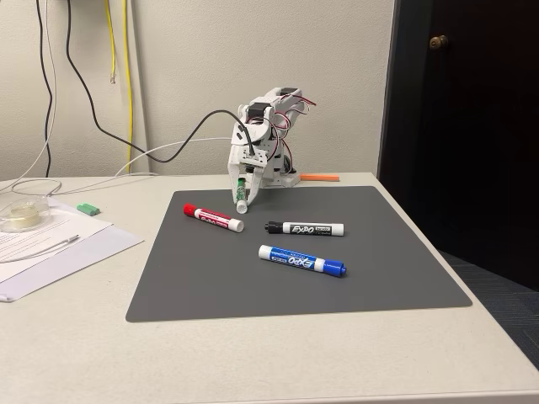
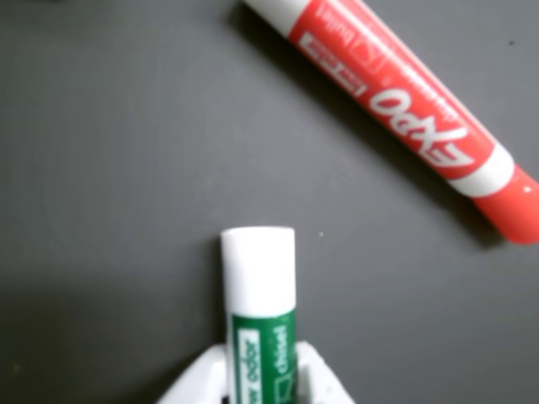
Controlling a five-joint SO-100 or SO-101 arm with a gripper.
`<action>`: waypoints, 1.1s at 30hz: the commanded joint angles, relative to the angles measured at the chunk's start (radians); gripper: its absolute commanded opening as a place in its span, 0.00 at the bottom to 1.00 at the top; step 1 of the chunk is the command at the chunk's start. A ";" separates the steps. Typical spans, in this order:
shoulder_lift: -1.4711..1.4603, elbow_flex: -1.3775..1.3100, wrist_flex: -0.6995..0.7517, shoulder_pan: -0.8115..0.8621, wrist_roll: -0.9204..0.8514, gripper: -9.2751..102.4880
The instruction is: Pick up the green marker.
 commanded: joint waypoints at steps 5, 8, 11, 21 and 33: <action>0.247 -0.005 0.164 -0.074 0.130 0.08; 0.334 -0.020 0.202 -0.115 0.233 0.09; 0.336 -0.055 0.172 -0.193 0.388 0.09; -0.034 -0.449 -0.210 -0.433 1.112 0.08; -0.899 -1.671 0.017 -0.440 1.835 0.08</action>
